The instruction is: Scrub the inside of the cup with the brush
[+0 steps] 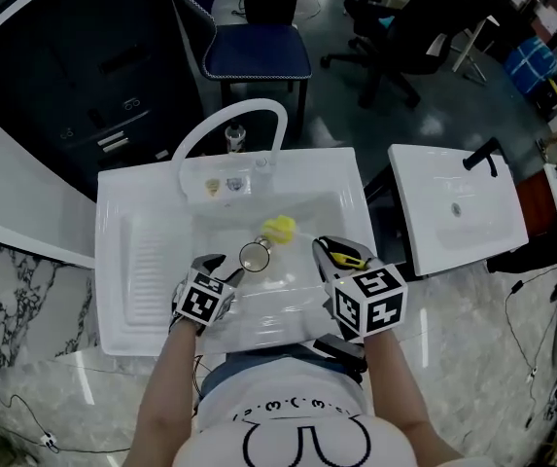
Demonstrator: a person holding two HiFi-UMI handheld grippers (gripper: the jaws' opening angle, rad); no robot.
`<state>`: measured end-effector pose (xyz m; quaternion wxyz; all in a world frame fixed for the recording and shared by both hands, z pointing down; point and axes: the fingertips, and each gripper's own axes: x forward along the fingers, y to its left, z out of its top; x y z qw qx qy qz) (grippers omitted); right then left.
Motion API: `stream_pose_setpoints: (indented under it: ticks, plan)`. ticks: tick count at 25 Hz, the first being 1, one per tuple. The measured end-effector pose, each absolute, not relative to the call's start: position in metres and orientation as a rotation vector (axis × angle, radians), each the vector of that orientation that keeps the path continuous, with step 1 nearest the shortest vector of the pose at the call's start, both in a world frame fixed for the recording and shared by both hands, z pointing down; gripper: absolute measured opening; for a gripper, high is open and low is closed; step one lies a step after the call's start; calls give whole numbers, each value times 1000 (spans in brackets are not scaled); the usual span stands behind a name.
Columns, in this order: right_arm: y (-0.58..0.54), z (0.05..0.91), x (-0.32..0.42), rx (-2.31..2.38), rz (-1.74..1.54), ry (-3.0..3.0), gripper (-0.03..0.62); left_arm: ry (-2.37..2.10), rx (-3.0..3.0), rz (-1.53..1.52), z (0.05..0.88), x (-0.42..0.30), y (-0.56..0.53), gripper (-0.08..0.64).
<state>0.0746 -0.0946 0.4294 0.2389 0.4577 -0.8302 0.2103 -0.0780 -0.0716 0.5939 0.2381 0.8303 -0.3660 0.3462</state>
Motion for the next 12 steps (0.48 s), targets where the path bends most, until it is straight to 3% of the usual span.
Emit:
stream_pose_setpoints:
  ticks: [5,12]
  plan:
    - [-93,424,75,1255,492,-2288,43,-1252,2371,590,516,-104,-84,210]
    - [-88,412,70,1267,412,-2323,43,-1442,2456,335,440,-134,-79,161]
